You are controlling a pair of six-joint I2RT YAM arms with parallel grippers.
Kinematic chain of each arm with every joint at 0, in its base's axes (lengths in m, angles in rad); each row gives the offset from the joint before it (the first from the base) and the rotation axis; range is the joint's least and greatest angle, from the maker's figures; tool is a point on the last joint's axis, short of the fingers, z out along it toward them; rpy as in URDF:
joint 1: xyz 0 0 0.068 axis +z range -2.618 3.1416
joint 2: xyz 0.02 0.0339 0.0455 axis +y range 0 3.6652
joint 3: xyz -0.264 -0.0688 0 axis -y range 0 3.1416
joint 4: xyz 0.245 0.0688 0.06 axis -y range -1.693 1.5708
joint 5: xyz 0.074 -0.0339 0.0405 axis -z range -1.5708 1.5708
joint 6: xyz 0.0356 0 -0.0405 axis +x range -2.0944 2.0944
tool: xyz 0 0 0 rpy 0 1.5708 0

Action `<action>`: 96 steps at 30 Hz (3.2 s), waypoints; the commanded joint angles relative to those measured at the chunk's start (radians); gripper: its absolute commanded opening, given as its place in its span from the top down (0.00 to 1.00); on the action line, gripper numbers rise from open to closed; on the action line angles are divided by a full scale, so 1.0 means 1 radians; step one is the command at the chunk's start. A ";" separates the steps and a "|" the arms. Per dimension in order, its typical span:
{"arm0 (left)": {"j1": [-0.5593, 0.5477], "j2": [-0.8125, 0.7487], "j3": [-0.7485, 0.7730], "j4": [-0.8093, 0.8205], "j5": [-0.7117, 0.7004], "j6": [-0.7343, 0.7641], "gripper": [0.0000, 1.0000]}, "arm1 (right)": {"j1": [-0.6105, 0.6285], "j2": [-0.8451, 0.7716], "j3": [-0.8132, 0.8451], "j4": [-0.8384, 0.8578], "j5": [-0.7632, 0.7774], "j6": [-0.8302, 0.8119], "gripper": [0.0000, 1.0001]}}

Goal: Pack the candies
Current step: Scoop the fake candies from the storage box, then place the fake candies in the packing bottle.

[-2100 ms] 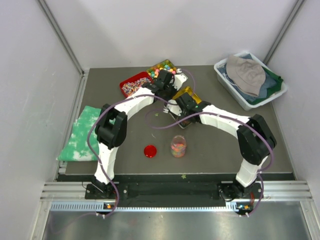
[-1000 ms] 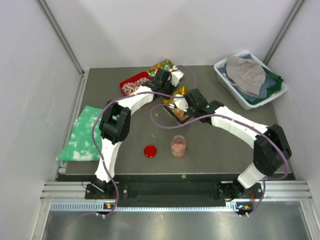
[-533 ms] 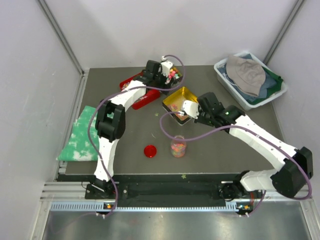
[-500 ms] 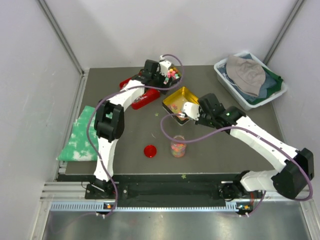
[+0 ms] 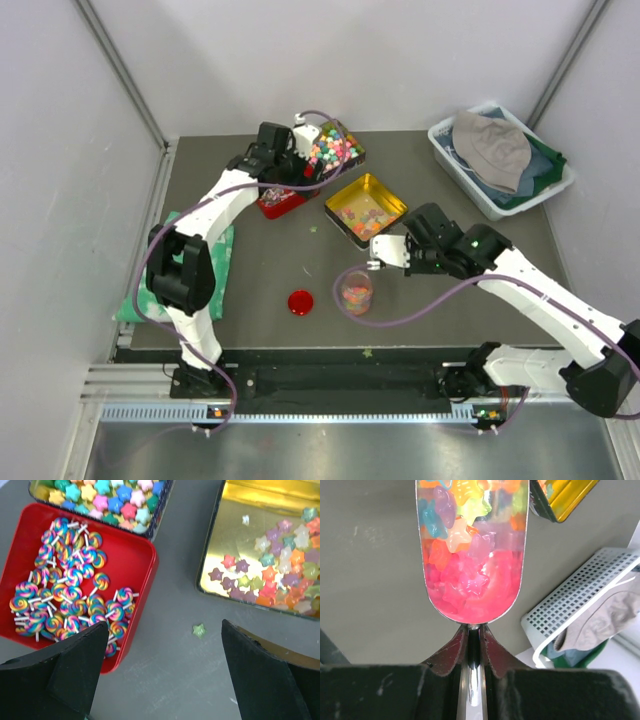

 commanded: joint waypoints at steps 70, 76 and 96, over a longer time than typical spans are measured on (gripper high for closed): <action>0.190 -0.159 -0.157 -0.064 0.133 0.005 0.01 | 0.312 0.129 0.149 -0.200 0.206 -0.083 1.00; 0.191 -0.162 -0.165 -0.059 0.138 0.005 0.01 | 0.312 0.135 0.158 -0.200 0.206 -0.084 1.00; 0.195 -0.162 -0.170 -0.051 0.150 -0.001 0.01 | 0.334 0.163 0.213 -0.220 0.310 -0.130 1.00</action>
